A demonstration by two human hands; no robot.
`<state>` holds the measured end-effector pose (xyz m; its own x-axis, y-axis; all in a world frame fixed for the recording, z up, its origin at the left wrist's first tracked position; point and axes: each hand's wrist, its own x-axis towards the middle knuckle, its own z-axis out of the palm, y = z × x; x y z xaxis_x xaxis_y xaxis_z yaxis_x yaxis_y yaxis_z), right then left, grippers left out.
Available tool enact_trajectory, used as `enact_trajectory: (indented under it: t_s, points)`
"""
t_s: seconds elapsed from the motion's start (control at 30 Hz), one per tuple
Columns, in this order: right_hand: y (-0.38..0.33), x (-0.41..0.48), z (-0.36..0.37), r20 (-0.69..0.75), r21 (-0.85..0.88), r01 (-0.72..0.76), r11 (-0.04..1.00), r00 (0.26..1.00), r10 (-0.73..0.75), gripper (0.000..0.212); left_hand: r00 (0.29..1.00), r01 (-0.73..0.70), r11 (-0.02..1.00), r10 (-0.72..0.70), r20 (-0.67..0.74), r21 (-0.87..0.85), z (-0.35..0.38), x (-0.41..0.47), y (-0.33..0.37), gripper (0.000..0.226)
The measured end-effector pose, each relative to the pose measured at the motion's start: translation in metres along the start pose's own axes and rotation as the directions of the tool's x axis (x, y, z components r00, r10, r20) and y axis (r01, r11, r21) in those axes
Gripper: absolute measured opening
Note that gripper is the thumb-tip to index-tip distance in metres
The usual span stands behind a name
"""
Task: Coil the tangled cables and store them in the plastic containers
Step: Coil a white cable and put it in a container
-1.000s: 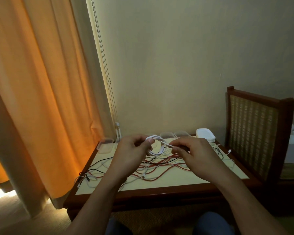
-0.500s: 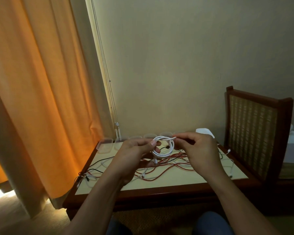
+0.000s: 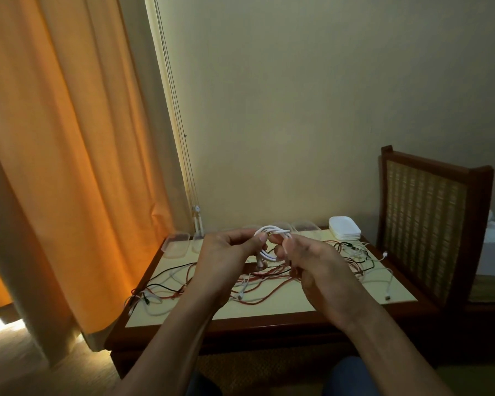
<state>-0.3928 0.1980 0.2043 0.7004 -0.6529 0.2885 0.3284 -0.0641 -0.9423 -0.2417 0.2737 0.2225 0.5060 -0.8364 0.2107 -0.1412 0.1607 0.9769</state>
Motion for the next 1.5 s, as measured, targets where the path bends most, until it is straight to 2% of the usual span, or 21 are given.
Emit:
enact_trajectory:
  t_s: [0.1,0.2,0.27,0.3,0.4,0.47,0.57,0.8,1.0,1.17,1.3,1.5]
  points:
    - [0.008,0.004,0.005,-0.167,-0.387,0.069,0.92,0.976,-0.143,0.024,0.999,0.031,1.0,-0.031,0.023,0.004,0.001,0.003,0.001,0.011]
    - [0.014,0.009,0.002,-0.284,-0.719,0.054,0.693,0.887,-0.364,0.019,0.998,0.062,0.998,-0.061,0.035,-0.019,-0.003,0.005,0.004,0.01]
    - [0.014,0.01,-0.005,-0.299,-0.813,0.043,0.581,0.825,-0.479,0.016,0.998,0.068,0.997,-0.067,0.019,-0.046,-0.009,0.009,0.006,0.015]
    - [0.013,0.01,-0.008,-0.304,-0.817,0.038,0.576,0.82,-0.486,0.016,0.998,0.063,0.997,-0.062,0.006,-0.055,-0.013,0.01,0.006,0.016]
    - [0.009,0.011,-0.009,-0.3,-0.677,0.063,0.734,0.887,-0.352,0.027,0.999,0.011,0.999,-0.012,-0.032,-0.03,-0.019,0.011,0.005,0.012]
    - [0.007,0.012,-0.005,-0.296,-0.61,0.073,0.789,0.903,-0.313,0.033,0.999,-0.024,1.0,0.024,-0.037,-0.011,-0.018,0.01,0.004,0.009]
    - [0.01,0.015,-0.004,-0.297,-0.631,0.076,0.772,0.896,-0.331,0.027,1.0,-0.02,0.999,0.019,-0.025,-0.029,-0.014,0.009,0.004,0.011]
    - [0.016,0.022,-0.012,-0.304,-0.496,0.09,0.864,0.914,-0.27,0.018,0.998,0.06,0.995,-0.057,0.037,-0.086,-0.011,0.005,-0.002,0.013]
    - [0.031,0.033,-0.016,-0.299,-0.225,0.029,0.974,0.949,-0.097,0.017,0.993,0.118,0.988,-0.117,0.02,-0.104,-0.014,0.013,-0.023,0.017]
    - [0.06,0.051,-0.019,-0.214,-0.018,-0.066,0.998,0.975,0.061,0.023,0.984,0.163,0.971,-0.174,-0.046,-0.173,-0.024,0.024,-0.051,0.017]
    - [0.08,0.066,-0.013,-0.19,-0.039,-0.118,0.992,0.976,0.108,0.019,0.974,0.196,0.968,-0.211,-0.082,-0.156,-0.039,0.037,-0.074,0.017]
    - [0.105,0.121,-0.004,-0.208,-0.199,-0.167,0.966,0.97,0.125,0.013,0.954,0.239,0.956,-0.264,-0.142,-0.169,-0.068,0.082,-0.099,0.018]
